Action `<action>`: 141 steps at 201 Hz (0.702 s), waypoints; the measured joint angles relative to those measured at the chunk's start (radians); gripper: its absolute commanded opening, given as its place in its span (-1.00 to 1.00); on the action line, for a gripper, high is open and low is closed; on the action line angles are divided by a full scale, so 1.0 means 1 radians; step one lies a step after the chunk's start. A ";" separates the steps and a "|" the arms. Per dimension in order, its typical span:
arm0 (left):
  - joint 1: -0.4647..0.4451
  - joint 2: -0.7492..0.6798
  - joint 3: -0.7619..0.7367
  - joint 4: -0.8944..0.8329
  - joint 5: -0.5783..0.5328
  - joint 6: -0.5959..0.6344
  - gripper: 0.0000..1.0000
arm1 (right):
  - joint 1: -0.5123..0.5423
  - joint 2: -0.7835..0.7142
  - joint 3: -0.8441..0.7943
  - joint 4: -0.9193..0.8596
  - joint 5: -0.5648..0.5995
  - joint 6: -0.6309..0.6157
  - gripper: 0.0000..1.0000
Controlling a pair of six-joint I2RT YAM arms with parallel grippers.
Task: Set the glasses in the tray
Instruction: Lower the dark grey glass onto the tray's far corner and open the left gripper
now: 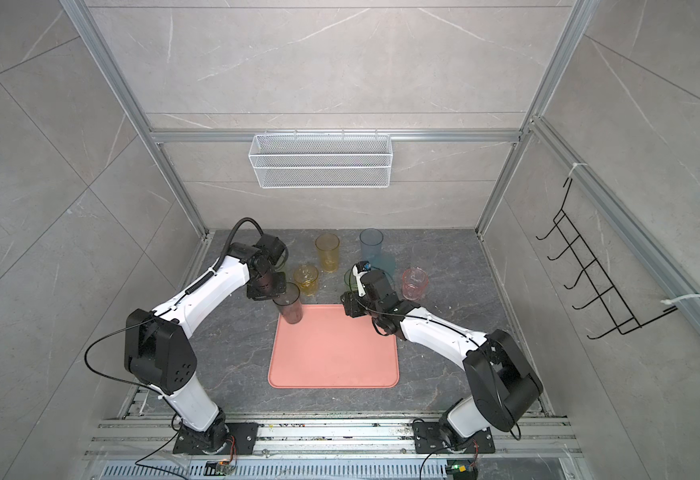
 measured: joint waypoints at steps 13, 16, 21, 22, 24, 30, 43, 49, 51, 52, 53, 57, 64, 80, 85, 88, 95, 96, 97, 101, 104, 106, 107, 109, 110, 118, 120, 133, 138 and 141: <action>-0.003 0.000 0.000 0.000 0.002 0.000 -0.45 | 0.000 0.000 0.000 0.000 0.000 0.000 0.26; -0.003 0.000 0.000 0.000 0.002 0.000 -0.45 | 0.000 0.000 0.000 0.000 0.000 0.000 0.26; -0.004 0.000 0.000 0.000 0.002 0.000 -0.44 | 0.000 0.000 0.000 0.000 0.000 0.000 0.25; -0.004 0.000 0.000 0.000 0.002 0.000 -0.43 | 0.000 0.000 0.000 0.000 0.000 0.000 0.26; -0.004 0.000 0.000 0.000 0.002 0.000 -0.43 | 0.000 0.000 0.000 0.000 0.000 0.000 0.26; -0.005 0.000 0.001 0.000 0.002 0.000 -0.41 | 0.000 0.000 0.000 0.000 0.000 0.000 0.26; -0.005 0.000 0.004 -0.003 0.002 0.000 -0.35 | 0.000 0.000 0.000 0.000 0.000 0.000 0.26; -0.006 0.000 0.008 -0.006 0.002 0.000 -0.31 | 0.000 0.000 0.000 0.000 0.000 0.000 0.26; -0.006 0.000 0.010 -0.008 0.001 0.000 -0.30 | 0.000 0.000 0.000 0.000 0.000 0.000 0.27; -0.006 0.000 0.011 -0.008 0.001 0.000 -0.29 | 0.000 0.000 0.000 0.000 0.000 0.000 0.27; -0.006 0.000 0.012 -0.009 0.001 0.000 -0.28 | 0.000 0.000 0.000 0.000 0.000 0.000 0.27; -0.006 0.000 0.017 -0.011 0.001 0.000 -0.25 | 0.000 0.000 0.000 0.000 0.000 0.000 0.27; -0.006 0.000 0.025 -0.013 -0.001 0.000 -0.18 | 0.000 0.000 0.000 0.000 0.000 0.000 0.29; -0.006 -0.001 0.050 -0.024 -0.004 0.000 -0.04 | 0.000 0.000 0.000 0.000 0.000 0.000 0.33; -0.006 -0.002 0.057 -0.027 -0.006 0.000 0.00 | 0.000 0.000 0.000 0.000 0.000 0.000 0.35; -0.006 -0.002 0.061 -0.031 -0.006 0.000 0.02 | 0.000 0.000 0.000 0.000 0.000 0.000 0.35; -0.006 -0.004 0.072 -0.039 -0.010 0.000 0.07 | 0.000 0.000 0.000 0.000 0.000 0.000 0.37; -0.006 -0.004 0.074 -0.039 -0.011 0.000 0.07 | 0.000 0.000 0.000 0.001 0.000 0.000 0.37; -0.006 -0.005 0.076 -0.040 -0.012 0.000 0.08 | 0.000 0.000 0.000 0.001 0.000 0.000 0.37; -0.006 -0.006 0.083 -0.044 -0.016 0.000 0.10 | 0.000 0.000 0.000 0.001 0.000 0.000 0.38; -0.006 -0.008 0.088 -0.047 -0.020 0.000 0.11 | 0.000 0.000 0.000 0.002 0.000 0.000 0.39; -0.006 -0.008 0.090 -0.049 -0.022 0.000 0.12 | 0.000 0.000 0.000 0.002 0.000 0.000 0.40; -0.006 -0.009 0.093 -0.050 -0.024 0.000 0.12 | 0.000 0.000 0.000 0.002 0.000 0.000 0.40; -0.006 -0.010 0.096 -0.052 -0.025 0.000 0.13 | 0.000 0.000 0.000 0.003 0.000 -0.002 0.41; -0.006 -0.011 0.098 -0.054 -0.027 0.000 0.13 | 0.000 0.000 0.000 0.003 0.000 -0.003 0.42; -0.005 -0.018 0.109 -0.060 -0.033 0.000 0.16 | 0.000 0.000 -0.001 0.004 0.000 -0.005 0.45; -0.005 -0.020 0.112 -0.062 -0.034 0.000 0.17 | 0.000 -0.001 -0.001 0.006 -0.001 -0.007 0.46; -0.003 -0.036 0.131 -0.072 -0.051 0.000 0.21 | 0.000 -0.006 -0.009 0.015 -0.001 -0.011 0.51; -0.002 -0.041 0.138 -0.077 -0.056 0.000 0.23 | 0.000 -0.010 -0.013 0.018 -0.002 -0.014 0.52; 0.000 -0.044 0.143 -0.079 -0.058 0.000 0.24 | 0.000 -0.013 -0.016 0.019 -0.002 -0.017 0.53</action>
